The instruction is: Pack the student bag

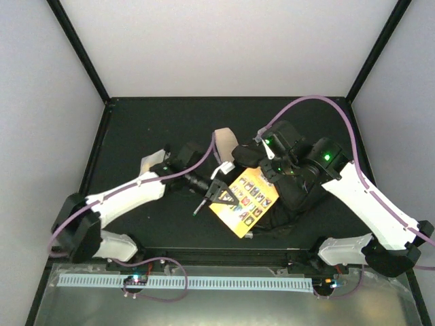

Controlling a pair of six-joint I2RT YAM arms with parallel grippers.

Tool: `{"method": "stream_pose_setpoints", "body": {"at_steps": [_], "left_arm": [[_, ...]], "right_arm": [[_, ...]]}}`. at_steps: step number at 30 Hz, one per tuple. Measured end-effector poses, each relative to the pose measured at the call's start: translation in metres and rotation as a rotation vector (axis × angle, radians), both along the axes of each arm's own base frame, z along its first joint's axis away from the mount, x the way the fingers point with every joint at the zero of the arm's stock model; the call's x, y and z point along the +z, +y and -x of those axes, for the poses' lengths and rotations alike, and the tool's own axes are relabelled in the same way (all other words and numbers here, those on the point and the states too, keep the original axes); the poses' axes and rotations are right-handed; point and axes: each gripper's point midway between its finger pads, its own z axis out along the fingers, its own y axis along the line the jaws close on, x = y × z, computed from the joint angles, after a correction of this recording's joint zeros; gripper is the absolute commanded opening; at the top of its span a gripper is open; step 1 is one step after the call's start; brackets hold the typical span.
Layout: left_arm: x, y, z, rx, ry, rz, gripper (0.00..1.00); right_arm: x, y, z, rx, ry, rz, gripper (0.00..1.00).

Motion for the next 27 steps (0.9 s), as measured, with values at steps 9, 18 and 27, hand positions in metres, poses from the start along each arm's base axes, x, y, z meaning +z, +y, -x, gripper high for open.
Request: {"method": "stream_pose_setpoints", "body": {"at_steps": [9,18,27], "left_arm": [[-0.051,-0.025,-0.036,0.042,0.036,-0.221,0.02],[-0.044,-0.049,-0.038,0.093,0.074,-0.178,0.02],[-0.059,-0.079,-0.05,0.181,0.227,-0.111,0.03]], "right_arm": [[0.002,0.0,0.001,0.003,0.002,0.0,0.05],[0.002,0.001,0.003,0.008,0.013,-0.009,0.05],[-0.003,0.004,0.006,0.011,0.04,-0.035,0.05]]}}
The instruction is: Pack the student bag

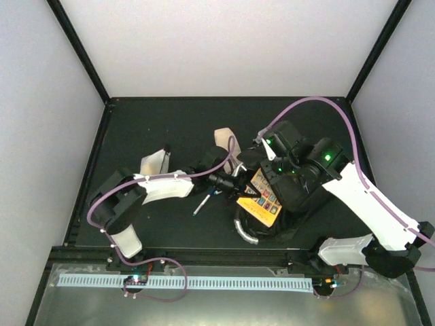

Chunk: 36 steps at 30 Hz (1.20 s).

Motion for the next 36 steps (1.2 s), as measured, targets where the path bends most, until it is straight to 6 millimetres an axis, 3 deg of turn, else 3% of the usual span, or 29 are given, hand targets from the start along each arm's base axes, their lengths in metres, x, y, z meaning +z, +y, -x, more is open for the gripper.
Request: {"method": "stream_pose_setpoints", "body": {"at_steps": [9,18,25,30,36], "left_arm": [[-0.009,-0.019,-0.015,0.138,0.11,0.091,0.02],[0.015,-0.021,0.008,0.179,0.01,0.153,0.01],[0.023,-0.028,0.026,0.166,-0.07,0.17,0.02],[0.016,-0.044,0.019,0.136,-0.09,0.14,0.01],[0.024,-0.052,-0.002,0.148,-0.143,0.153,0.02]], "right_arm": [[-0.007,0.001,0.003,-0.017,0.013,-0.036,0.02],[0.003,-0.004,-0.016,-0.14,-0.062,-0.067,0.02],[0.013,0.013,-0.03,-0.148,-0.06,-0.125,0.02],[0.016,0.025,-0.023,-0.085,-0.029,-0.175,0.02],[0.022,0.023,-0.014,-0.044,-0.029,-0.207,0.02]]}}
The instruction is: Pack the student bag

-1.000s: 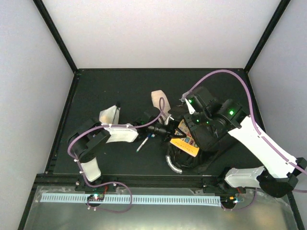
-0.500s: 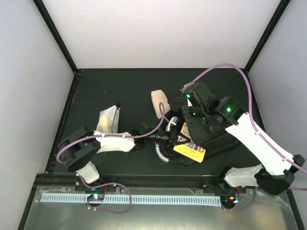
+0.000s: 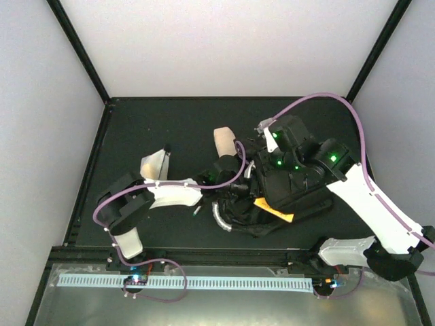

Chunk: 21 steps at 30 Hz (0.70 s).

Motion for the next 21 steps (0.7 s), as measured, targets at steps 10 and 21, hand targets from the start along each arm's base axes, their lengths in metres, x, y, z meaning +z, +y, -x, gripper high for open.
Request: {"method": "stream_pose_setpoints", "body": {"at_steps": [10,21], "left_arm": [[-0.027,-0.004,-0.047,0.058,-0.018,-0.089,0.25],[-0.049,0.015,-0.044,0.069,-0.055,-0.191,0.81]], "right_arm": [[0.001,0.005,0.014,0.087,0.009,-0.031,0.02],[0.002,0.002,0.015,0.074,-0.008,-0.041,0.02]]}}
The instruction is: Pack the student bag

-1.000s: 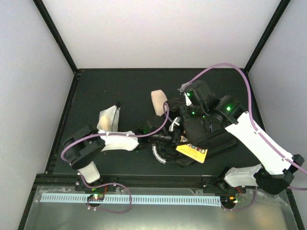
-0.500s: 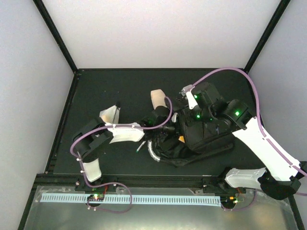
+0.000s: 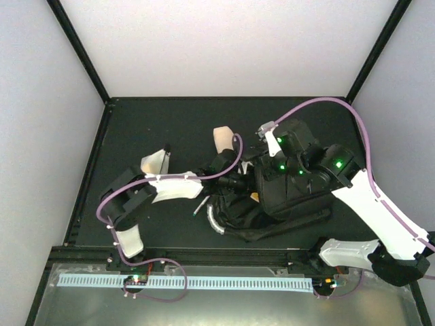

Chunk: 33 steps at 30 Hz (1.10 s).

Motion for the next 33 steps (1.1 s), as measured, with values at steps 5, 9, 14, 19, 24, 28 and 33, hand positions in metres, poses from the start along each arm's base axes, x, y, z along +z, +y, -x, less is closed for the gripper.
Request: {"method": "stream_pose_setpoints", "body": {"at_steps": [5,9,14,19,24,28,33], "left_arm": [[0.024,0.018,0.006,0.023,-0.063,-0.002,0.82],[0.049,0.039,0.014,0.049,-0.127,-0.009,0.82],[0.068,0.069,0.027,0.078,-0.187,-0.043,0.82],[0.078,0.112,0.044,0.121,-0.247,-0.117,0.86],[0.09,0.148,0.047,0.188,-0.338,-0.189,0.99],[0.069,0.171,0.042,0.246,-0.331,-0.297,0.99],[0.018,0.184,0.045,0.232,-0.232,-0.37,0.93]], "right_arm": [[0.003,-0.011,-0.012,-0.09,-0.039,0.014,0.02],[0.002,-0.019,-0.023,-0.158,-0.055,0.01,0.02],[0.0,-0.029,-0.031,-0.216,-0.071,0.002,0.02],[0.001,-0.035,-0.033,-0.245,-0.083,-0.003,0.02],[0.005,-0.036,-0.033,-0.248,-0.098,-0.023,0.03],[0.012,-0.038,-0.03,-0.246,-0.116,-0.042,0.03],[0.017,-0.042,-0.027,-0.246,-0.131,-0.06,0.03]]}}
